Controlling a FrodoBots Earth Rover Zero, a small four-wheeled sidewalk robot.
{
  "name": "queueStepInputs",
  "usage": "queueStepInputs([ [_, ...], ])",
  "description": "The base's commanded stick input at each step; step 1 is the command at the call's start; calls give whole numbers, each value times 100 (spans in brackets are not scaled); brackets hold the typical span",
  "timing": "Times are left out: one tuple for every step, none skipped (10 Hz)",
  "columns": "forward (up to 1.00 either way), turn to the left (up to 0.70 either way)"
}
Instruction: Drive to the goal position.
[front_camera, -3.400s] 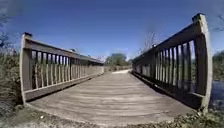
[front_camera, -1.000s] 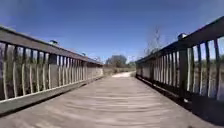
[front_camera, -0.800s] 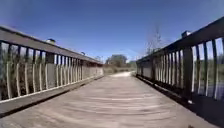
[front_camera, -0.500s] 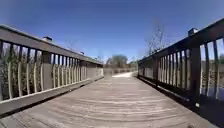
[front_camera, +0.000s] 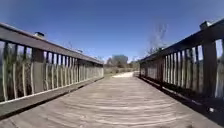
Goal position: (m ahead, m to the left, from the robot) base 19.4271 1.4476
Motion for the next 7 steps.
queueStepInputs([
  [50, -33],
  [50, -29],
  [50, -25],
  [50, -20],
  [50, -16],
  [50, -12],
  [50, -8],
])
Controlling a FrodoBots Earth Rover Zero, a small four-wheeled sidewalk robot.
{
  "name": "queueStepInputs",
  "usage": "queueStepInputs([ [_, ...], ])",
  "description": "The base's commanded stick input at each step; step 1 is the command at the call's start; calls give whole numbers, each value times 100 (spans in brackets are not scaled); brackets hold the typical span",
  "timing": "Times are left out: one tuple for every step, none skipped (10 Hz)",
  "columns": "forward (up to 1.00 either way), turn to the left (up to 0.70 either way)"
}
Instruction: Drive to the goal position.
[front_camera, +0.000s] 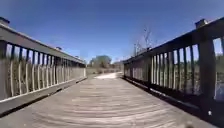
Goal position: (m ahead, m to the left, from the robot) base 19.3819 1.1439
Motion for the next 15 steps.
queueStepInputs([
  [50, -4],
  [50, 0],
  [50, 0],
  [50, 0],
  [50, 0],
  [50, 0],
  [50, 0],
  [50, 0],
  [50, 0],
  [50, 0],
  [50, 0],
  [50, 0],
  [50, 0],
  [50, 0],
  [50, 0],
])
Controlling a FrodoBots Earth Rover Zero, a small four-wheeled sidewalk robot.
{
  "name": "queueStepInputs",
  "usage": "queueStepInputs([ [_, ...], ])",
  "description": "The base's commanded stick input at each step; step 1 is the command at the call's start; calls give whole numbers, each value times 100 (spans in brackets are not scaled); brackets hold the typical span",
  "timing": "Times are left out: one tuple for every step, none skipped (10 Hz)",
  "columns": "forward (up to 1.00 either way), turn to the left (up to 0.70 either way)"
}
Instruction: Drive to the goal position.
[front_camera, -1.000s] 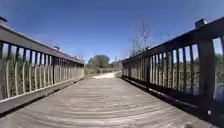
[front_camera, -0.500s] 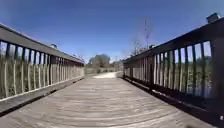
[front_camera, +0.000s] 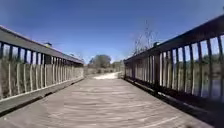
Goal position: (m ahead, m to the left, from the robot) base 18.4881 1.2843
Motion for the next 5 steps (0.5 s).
queueStepInputs([
  [50, 0],
  [50, 0],
  [50, 0],
  [50, 0],
  [50, 0],
])
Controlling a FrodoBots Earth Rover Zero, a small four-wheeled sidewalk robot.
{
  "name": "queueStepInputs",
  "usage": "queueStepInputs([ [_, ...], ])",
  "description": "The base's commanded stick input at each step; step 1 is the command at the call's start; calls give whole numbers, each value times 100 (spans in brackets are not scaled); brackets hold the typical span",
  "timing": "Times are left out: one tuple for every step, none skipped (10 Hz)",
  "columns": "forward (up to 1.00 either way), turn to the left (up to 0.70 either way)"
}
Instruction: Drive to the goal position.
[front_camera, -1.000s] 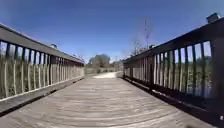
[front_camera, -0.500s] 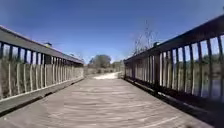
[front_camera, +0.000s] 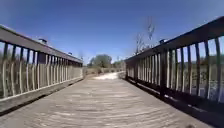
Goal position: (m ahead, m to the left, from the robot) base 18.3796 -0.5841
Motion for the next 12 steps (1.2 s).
queueStepInputs([
  [50, 0],
  [50, 0],
  [50, 0],
  [50, 0],
  [50, 0],
  [50, 0],
  [50, 0],
  [50, 0],
  [50, 0],
  [50, 0],
  [50, 0],
  [50, 0],
])
